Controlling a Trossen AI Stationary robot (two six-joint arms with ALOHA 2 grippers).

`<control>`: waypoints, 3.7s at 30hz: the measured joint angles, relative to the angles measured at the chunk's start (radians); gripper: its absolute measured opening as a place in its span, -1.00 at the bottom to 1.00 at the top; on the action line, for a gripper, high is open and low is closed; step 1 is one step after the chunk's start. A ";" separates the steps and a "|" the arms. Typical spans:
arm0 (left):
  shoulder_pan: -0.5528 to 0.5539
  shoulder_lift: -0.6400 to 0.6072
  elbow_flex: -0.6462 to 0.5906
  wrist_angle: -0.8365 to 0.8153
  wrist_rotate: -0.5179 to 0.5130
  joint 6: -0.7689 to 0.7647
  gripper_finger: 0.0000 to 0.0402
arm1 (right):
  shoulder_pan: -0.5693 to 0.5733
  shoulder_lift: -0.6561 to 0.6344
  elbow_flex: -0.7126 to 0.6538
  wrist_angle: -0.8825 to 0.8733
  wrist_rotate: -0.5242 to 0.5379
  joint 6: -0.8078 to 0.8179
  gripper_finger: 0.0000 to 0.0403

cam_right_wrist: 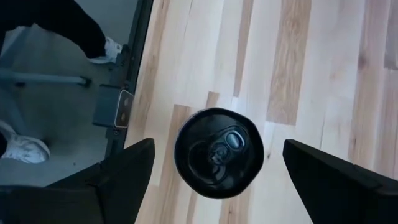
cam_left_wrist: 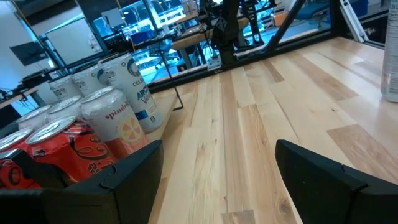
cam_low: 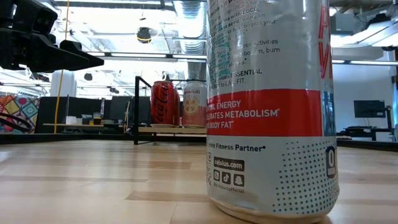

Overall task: Place canned beverage on shelf
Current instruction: Put the right white pink soda can on the shelf and align with other white pink soda cans

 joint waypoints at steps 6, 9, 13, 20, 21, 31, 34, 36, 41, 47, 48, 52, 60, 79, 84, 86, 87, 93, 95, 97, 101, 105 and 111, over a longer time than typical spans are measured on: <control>0.000 0.000 0.000 0.000 0.000 0.000 0.48 | -0.008 0.000 0.000 0.003 0.002 -0.002 0.88; 0.000 0.000 0.000 0.000 0.000 0.000 0.48 | -0.011 -0.001 -0.017 0.013 0.002 -0.003 0.88; 0.000 0.000 0.000 0.000 0.000 0.000 0.48 | -0.016 0.000 -0.047 0.018 0.000 -0.003 0.88; 0.000 0.000 0.000 0.000 0.000 0.000 0.48 | -0.026 0.000 -0.091 0.036 -0.004 -0.004 0.88; 0.000 0.000 0.000 0.000 0.000 0.000 0.48 | -0.027 0.000 -0.091 0.036 -0.007 -0.004 0.88; 0.000 0.000 0.000 0.000 0.000 0.000 0.48 | -0.042 0.000 -0.091 0.042 -0.055 0.030 0.69; 0.000 0.000 0.000 0.000 0.000 0.000 0.48 | -0.048 0.000 -0.091 0.042 -0.057 0.032 0.50; 0.000 0.000 0.000 0.000 0.000 0.000 0.48 | -0.048 0.000 -0.091 0.043 -0.057 0.031 0.38; 0.000 0.000 0.000 0.000 0.000 0.000 0.48 | -0.049 -0.019 -0.093 -0.005 0.010 0.008 0.36; 0.000 0.000 0.000 0.000 0.000 0.000 0.48 | -0.078 -0.134 -0.093 -0.179 0.138 0.136 0.36; 0.000 0.000 0.000 0.000 0.000 0.000 0.48 | -0.086 -0.153 -0.092 -0.215 0.156 0.161 0.36; 0.000 0.000 0.000 0.000 0.000 0.000 0.48 | -0.129 -0.225 -0.098 -0.315 0.188 0.245 0.36; 0.000 0.000 0.000 0.000 -0.001 0.000 0.48 | -0.290 -0.395 -0.319 -0.309 0.212 0.500 0.36; 0.000 0.000 0.000 0.000 0.000 0.000 0.48 | -0.621 -0.677 -0.875 -0.040 0.119 0.523 0.41; 0.000 0.000 0.000 0.000 0.000 0.000 0.48 | -0.687 -0.719 -0.875 0.026 0.130 0.496 0.42; 0.000 0.000 0.000 0.000 0.000 0.000 0.48 | -0.720 -0.727 -0.875 0.030 0.127 0.488 0.43; 0.000 0.000 0.000 0.000 0.000 0.000 0.48 | -0.738 -0.727 -0.875 0.030 0.122 0.478 0.43; 0.000 0.000 0.000 0.000 0.000 0.000 0.48 | -0.830 -0.724 -0.875 0.072 0.121 0.408 0.44; 0.000 0.000 0.000 0.000 0.000 0.000 0.48 | -0.850 -0.721 -0.875 0.110 0.108 0.379 0.44; 0.000 0.000 0.000 0.000 0.000 0.000 0.48 | -0.867 -0.717 -0.875 0.119 0.105 0.367 0.44; 0.000 0.000 0.000 0.000 0.000 0.000 0.48 | -0.896 -0.708 -0.875 0.093 0.090 0.346 0.44; 0.000 0.000 0.000 0.000 0.000 0.000 0.48 | -0.916 -0.710 -0.875 0.104 0.100 0.330 0.44; 0.000 0.000 0.000 0.000 0.000 0.000 0.48 | -0.943 -0.709 -0.875 0.101 0.106 0.313 0.44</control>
